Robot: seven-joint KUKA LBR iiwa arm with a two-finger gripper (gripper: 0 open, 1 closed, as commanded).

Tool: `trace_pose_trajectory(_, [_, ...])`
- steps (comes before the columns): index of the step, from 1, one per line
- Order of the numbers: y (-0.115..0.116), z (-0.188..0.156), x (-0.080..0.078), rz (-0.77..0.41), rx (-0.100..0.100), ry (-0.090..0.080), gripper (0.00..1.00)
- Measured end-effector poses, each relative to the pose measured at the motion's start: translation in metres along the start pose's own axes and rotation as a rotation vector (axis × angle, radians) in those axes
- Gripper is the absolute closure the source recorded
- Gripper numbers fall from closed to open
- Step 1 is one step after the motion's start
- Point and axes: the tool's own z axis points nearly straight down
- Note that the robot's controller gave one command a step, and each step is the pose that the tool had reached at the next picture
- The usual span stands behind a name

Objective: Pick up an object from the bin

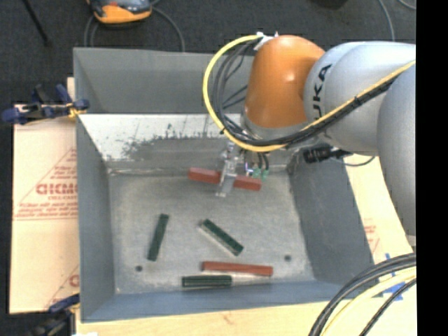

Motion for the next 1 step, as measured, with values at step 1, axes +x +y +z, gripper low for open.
trace_pose_trajectory(1, [0.0228,-0.0444,-0.0079,0.018,-0.001,-0.006,1.0])
